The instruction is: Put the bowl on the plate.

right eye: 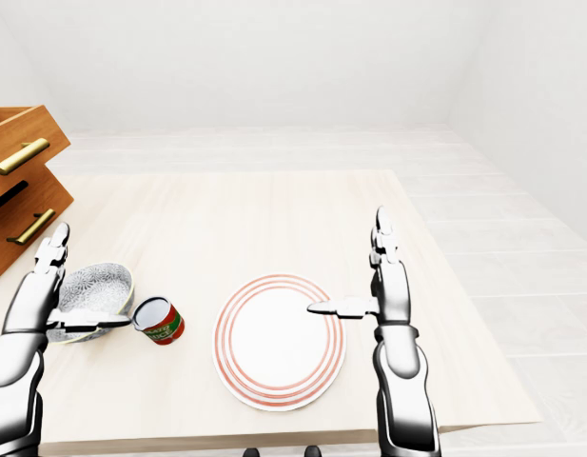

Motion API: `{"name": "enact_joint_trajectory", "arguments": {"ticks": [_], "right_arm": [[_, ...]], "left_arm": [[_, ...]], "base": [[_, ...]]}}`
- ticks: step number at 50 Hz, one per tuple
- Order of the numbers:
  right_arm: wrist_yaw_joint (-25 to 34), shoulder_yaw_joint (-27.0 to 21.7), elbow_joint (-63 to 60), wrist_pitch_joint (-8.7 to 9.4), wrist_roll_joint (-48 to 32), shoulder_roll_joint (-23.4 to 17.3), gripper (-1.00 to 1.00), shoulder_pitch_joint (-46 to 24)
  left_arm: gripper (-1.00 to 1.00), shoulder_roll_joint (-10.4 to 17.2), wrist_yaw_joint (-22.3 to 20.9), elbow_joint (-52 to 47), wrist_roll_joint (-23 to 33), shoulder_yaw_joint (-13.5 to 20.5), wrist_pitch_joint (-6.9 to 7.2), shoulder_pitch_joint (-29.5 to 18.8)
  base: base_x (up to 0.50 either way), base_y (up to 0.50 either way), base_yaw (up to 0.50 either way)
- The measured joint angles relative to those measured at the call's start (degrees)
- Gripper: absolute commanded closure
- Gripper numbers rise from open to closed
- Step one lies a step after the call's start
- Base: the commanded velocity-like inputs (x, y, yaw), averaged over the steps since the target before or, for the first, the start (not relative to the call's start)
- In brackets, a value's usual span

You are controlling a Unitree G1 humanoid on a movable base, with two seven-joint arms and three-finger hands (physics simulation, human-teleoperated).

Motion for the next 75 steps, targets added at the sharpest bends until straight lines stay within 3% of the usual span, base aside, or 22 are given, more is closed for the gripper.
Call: {"name": "enact_joint_trajectory", "arguments": {"ticks": [6, 14, 25, 47, 75], "right_arm": [[0.30, -0.08, -0.92, 0.00, 0.00, 0.35, -1.00, 1.02], [0.88, -0.01, -1.94, 0.00, -0.83, 0.21, -1.00, 2.04], [1.95, -0.68, -3.67, 0.00, -1.13, 0.46, -1.00, 3.49], [3.14, -1.03, -4.96, 0.00, -0.95, 1.22, -1.00, 5.34], [2.97, -0.97, -3.61, 0.00, -0.82, 1.54, -1.00, 6.09]], "left_arm": [[-1.00, 0.75, -1.12, 1.53, 3.30, 1.10, -2.69, 1.34], [-1.00, 1.20, -2.12, 2.80, 7.12, 2.36, -5.20, 2.38], [-1.00, 2.11, -1.57, 6.56, 12.27, 2.32, -5.20, 2.16], [-1.00, 5.64, 3.83, 15.09, 21.73, -0.04, -5.20, -0.02], [-1.00, 7.66, 5.78, 18.43, 29.31, 0.18, -5.20, 1.37]], "base": [[0.00, 0.00, 0.00], [0.00, 0.00, 0.00], [0.00, 0.00, 0.00], [0.00, 0.00, 0.00], [0.00, 0.00, 0.00]]}}
